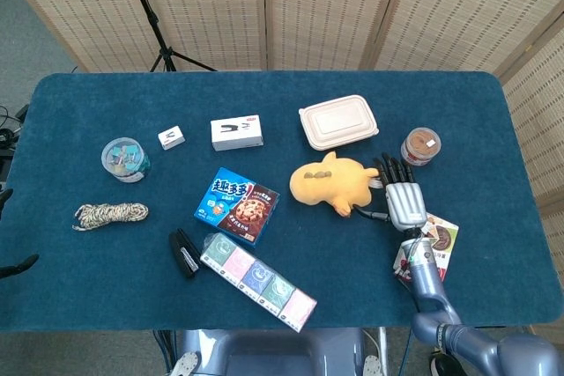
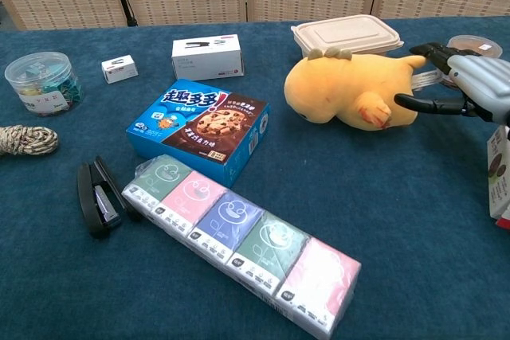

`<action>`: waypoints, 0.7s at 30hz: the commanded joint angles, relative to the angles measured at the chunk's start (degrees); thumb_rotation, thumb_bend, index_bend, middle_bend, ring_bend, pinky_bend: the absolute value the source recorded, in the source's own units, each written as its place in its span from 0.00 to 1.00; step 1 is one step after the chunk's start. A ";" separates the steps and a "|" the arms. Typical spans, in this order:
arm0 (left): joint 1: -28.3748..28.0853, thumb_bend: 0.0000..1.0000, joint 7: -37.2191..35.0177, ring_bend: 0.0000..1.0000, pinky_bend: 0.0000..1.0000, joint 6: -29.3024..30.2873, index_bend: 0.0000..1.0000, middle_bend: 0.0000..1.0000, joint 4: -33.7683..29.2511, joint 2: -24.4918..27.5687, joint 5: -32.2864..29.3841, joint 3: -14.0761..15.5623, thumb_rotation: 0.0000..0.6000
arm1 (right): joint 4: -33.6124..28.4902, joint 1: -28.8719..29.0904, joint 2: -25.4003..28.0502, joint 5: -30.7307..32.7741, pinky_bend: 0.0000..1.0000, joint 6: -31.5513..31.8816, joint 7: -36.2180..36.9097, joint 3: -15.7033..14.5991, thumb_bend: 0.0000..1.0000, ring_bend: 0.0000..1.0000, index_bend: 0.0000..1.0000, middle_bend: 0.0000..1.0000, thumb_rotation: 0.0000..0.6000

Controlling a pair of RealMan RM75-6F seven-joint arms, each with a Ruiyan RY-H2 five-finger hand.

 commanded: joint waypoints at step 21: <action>1.07 0.00 3.26 0.00 0.00 2.20 0.00 0.00 1.21 -2.14 0.07 0.19 1.00 | -26.61 -11.52 27.97 -5.48 0.00 12.80 -5.28 -4.81 0.00 0.00 0.00 0.00 0.21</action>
